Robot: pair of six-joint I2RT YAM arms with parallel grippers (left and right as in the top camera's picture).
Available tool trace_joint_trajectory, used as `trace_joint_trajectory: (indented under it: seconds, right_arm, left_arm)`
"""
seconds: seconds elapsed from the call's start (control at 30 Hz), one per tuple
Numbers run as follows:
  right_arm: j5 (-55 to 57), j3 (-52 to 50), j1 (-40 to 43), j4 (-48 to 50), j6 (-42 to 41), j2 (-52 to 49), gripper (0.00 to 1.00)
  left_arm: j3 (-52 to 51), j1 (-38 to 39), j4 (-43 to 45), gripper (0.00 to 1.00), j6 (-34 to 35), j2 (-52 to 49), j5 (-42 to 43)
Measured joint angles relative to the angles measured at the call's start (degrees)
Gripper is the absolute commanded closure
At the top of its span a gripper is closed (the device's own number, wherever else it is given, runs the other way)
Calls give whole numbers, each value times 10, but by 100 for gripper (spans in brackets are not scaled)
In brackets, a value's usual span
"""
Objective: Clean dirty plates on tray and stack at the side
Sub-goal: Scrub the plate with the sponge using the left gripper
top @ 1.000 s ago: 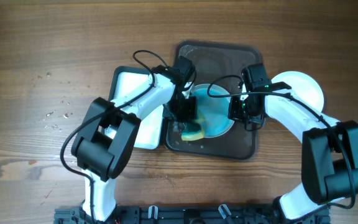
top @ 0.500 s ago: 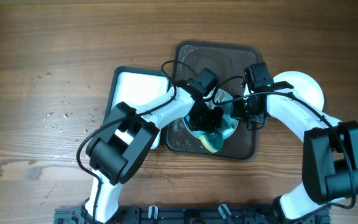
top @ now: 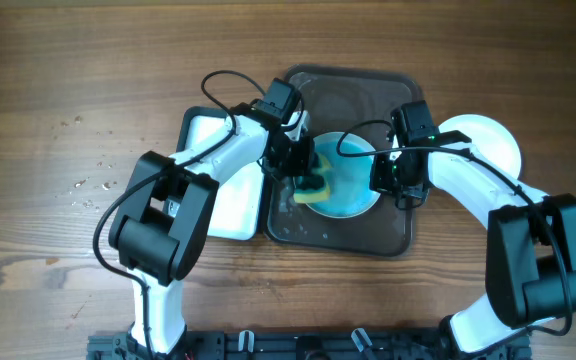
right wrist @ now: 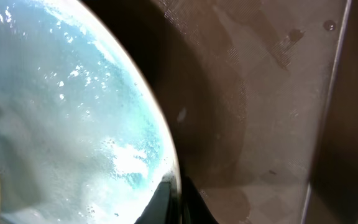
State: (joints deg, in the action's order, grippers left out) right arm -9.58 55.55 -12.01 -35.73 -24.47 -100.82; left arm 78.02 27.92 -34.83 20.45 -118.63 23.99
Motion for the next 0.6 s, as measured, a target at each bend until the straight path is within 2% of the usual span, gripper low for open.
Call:
trace_joint_trajectory:
  seconds: [0.2, 0.4, 0.6]
  right_arm:
    - [2, 1, 2, 0, -9, 0, 96]
    - [4, 1, 2, 0, -9, 0, 96]
    - [5, 1, 2, -1, -10, 0, 96]
  left_arm:
    - [-2, 46, 96, 96, 3, 0, -61]
    - [-2, 96, 172, 96, 77, -17, -94]
    - [-1, 115, 222, 96, 132, -33, -74]
